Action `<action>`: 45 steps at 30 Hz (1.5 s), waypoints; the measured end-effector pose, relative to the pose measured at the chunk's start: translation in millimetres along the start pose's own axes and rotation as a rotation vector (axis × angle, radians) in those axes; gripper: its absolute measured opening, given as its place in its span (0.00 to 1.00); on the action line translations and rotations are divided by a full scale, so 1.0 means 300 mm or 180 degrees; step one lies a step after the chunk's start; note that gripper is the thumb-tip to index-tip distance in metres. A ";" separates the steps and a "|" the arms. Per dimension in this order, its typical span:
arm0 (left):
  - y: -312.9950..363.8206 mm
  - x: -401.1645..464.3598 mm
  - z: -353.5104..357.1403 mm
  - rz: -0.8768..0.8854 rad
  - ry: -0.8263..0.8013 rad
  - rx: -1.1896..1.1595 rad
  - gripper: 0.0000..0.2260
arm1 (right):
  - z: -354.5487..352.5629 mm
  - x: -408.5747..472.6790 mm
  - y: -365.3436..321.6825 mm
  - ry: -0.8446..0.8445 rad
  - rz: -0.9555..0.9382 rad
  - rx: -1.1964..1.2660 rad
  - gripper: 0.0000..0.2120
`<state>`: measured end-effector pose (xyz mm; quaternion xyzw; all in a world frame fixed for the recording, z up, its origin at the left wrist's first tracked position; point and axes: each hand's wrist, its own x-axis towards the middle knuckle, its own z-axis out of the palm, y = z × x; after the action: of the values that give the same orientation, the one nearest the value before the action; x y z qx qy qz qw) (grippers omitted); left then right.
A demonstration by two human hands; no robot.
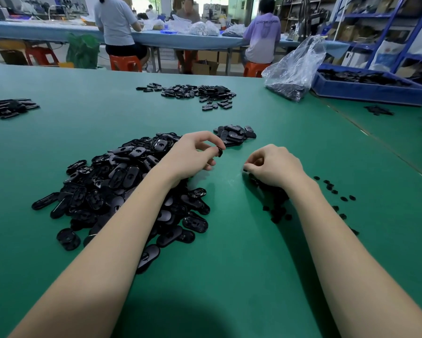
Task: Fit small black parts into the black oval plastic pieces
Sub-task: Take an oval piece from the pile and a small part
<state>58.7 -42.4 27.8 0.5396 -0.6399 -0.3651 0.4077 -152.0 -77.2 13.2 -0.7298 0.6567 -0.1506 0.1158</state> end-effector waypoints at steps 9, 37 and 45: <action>-0.023 0.009 0.011 -0.0127 0.0103 -0.0150 0.05 | -0.045 -0.019 -0.056 0.0038 -0.0339 0.2167 0.03; 0.004 0.002 0.059 -0.0368 -0.0196 -0.0727 0.10 | -0.024 -0.011 -0.083 -0.0114 -0.0242 0.2418 0.04; 0.005 0.003 0.053 -0.0371 0.0281 -0.1241 0.09 | -0.043 -0.008 -0.092 0.0121 -0.0084 0.2350 0.04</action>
<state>43.5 -42.5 22.9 0.5019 -0.5064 -0.4810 0.5102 -131.6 -71.4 35.0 -0.6443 0.5507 -0.3923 0.3572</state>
